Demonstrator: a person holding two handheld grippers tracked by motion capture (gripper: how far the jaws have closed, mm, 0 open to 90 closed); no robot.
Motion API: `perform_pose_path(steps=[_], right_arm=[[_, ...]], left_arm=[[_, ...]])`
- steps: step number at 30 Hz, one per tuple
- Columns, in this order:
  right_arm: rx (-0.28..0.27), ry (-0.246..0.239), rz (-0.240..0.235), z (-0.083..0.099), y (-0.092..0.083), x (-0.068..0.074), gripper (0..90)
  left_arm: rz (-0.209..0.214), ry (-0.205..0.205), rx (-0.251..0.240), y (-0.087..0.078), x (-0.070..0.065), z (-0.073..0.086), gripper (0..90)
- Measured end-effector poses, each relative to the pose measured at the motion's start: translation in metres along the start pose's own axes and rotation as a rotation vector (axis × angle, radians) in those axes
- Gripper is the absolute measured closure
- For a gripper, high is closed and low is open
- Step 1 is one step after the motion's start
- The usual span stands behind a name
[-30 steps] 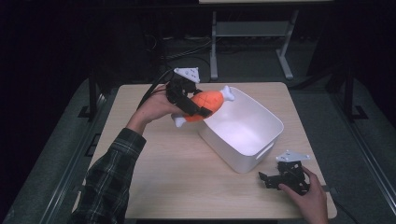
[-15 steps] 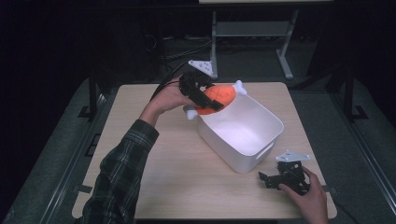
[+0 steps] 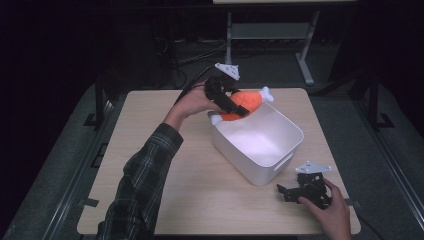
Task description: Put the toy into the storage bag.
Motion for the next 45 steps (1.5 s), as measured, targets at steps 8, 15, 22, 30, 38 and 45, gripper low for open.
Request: perform_pose_path(steps=[8,15,22,30,38,45], right_arm=[[0.000,0.000,0.000,0.000,0.000,0.000,0.7],[0.000,-0.001,0.000,0.000,0.000,0.000,0.7],[0.000,-0.001,0.000,0.000,0.000,0.000,0.7],[0.000,-0.001,0.000,0.000,0.000,0.000,0.7],[0.000,-0.001,0.000,0.000,0.000,0.000,0.7],[0.000,-0.001,0.000,0.000,0.000,0.000,0.7]], left_arm=[[0.014,0.004,0.032,0.023,0.007,0.000,24.8],[0.020,0.008,0.068,0.035,0.010,0.002,24.3],[0.029,-0.007,0.070,0.039,0.013,0.007,23.8],[0.027,-0.015,0.083,0.044,0.014,0.010,22.5],[0.022,-0.025,0.100,0.047,0.017,0.014,21.6],[-0.002,-0.028,0.116,0.048,0.019,0.015,19.0]])
Point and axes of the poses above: each handheld gripper's, and its own axes: y roughly forward along the jaws, z roughly out of its underside, x roughly to its left, the point moved 2 cm from there along y, roughly forward along the jaws, and after that the axes turned 10 degrees about x, right-handed, at the moved point
